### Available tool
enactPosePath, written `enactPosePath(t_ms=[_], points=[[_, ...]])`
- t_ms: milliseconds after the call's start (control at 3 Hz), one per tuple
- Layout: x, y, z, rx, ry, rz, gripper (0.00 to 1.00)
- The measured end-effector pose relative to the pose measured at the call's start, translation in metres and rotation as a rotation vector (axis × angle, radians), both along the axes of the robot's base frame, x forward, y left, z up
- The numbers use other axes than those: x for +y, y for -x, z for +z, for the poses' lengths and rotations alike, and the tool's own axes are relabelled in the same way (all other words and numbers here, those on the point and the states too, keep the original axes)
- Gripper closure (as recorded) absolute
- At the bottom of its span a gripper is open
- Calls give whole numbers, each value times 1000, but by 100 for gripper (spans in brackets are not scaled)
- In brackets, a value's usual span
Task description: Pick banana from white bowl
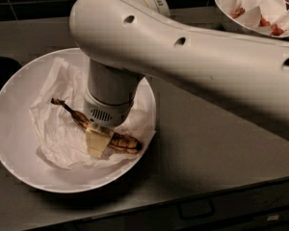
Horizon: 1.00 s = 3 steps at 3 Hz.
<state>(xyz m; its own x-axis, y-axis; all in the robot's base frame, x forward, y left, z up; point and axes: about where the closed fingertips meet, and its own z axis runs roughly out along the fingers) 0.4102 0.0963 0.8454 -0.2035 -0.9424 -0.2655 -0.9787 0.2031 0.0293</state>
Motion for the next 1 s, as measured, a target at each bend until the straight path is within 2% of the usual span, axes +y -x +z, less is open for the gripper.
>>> enactPosePath(t_ms=[333, 667, 1000], points=[[1, -2, -4, 10, 35, 2, 39], [1, -2, -4, 10, 36, 3, 57], [1, -2, -4, 10, 36, 3, 80]])
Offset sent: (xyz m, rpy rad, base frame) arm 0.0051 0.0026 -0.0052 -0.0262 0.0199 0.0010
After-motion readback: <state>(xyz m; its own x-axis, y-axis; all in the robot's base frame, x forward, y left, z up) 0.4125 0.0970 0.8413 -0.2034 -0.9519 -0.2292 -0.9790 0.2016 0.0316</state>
